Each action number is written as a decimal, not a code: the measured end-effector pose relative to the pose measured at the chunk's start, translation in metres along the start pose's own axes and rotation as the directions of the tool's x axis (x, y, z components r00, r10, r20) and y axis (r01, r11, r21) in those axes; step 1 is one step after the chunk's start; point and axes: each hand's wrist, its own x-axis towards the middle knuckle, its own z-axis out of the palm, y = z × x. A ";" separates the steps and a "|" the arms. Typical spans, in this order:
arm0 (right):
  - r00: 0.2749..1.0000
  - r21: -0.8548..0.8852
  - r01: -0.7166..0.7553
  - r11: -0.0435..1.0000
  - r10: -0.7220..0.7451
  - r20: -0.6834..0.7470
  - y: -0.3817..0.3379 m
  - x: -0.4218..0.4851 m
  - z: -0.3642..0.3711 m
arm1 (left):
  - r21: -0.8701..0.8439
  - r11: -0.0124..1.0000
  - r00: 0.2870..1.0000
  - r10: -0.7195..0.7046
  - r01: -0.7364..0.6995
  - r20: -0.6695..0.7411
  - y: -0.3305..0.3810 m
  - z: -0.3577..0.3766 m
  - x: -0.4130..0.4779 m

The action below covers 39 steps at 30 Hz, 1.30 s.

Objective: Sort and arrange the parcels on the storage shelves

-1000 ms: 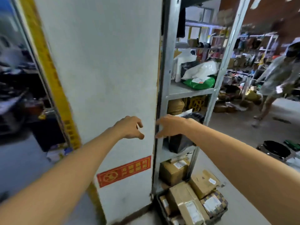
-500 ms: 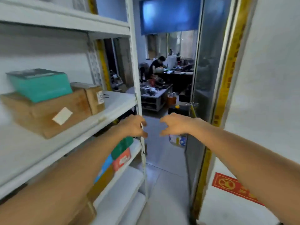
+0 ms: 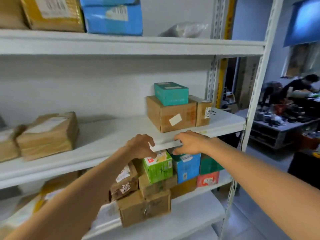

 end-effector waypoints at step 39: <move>0.941 0.003 0.186 0.983 -0.177 -0.288 0.158 0.127 -0.126 | -0.103 0.965 0.908 -0.262 0.242 -0.327 0.070 -0.110 0.141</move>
